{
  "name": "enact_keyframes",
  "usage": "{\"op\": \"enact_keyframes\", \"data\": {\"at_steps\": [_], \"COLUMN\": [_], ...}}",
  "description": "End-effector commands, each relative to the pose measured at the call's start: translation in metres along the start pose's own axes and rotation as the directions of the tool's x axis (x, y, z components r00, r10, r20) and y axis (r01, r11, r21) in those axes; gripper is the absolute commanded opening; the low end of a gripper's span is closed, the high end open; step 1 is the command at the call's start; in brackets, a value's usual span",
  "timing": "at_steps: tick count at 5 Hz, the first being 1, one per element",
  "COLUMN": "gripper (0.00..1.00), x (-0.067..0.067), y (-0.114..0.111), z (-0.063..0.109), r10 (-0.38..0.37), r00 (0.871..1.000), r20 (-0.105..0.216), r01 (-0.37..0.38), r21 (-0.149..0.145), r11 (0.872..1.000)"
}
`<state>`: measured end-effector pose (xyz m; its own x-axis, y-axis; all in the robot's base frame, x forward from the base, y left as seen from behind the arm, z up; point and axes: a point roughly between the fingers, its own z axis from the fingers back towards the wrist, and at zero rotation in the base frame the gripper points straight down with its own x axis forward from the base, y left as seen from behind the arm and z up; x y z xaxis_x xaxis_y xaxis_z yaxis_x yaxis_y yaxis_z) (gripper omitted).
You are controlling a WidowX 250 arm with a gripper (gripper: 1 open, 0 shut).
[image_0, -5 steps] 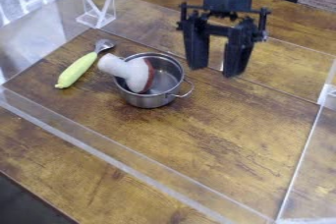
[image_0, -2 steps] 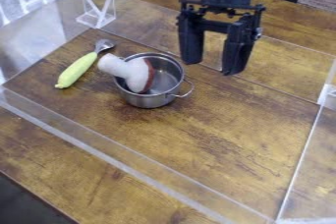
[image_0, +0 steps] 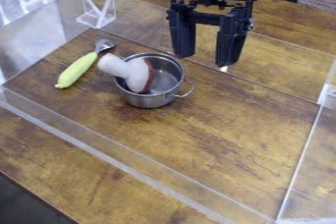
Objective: Put the mushroom in the silver pot
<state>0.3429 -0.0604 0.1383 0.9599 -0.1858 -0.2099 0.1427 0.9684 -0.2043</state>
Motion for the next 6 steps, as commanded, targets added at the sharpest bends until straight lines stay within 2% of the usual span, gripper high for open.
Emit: {"op": "enact_keyframes", "data": {"at_steps": [1,2,4,6], "gripper": [1.0,1.0,1.0,1.0], "x": [0.002,-0.005,-0.001,-0.009], "y": [-0.015,-0.019,-0.02,-0.017], "z": [0.024,0.013,0.008,0.016], "r10": [-0.027,-0.057,-0.138,-0.065], "r00": [0.996,0.996,0.989,0.995], "r20": [0.09,0.064,0.056,0.072], "r01": [0.026,0.057,0.137,0.064], "r21": [0.007,0.0,0.019,0.017], "r11": [1.0,0.998,0.99,0.998]}}
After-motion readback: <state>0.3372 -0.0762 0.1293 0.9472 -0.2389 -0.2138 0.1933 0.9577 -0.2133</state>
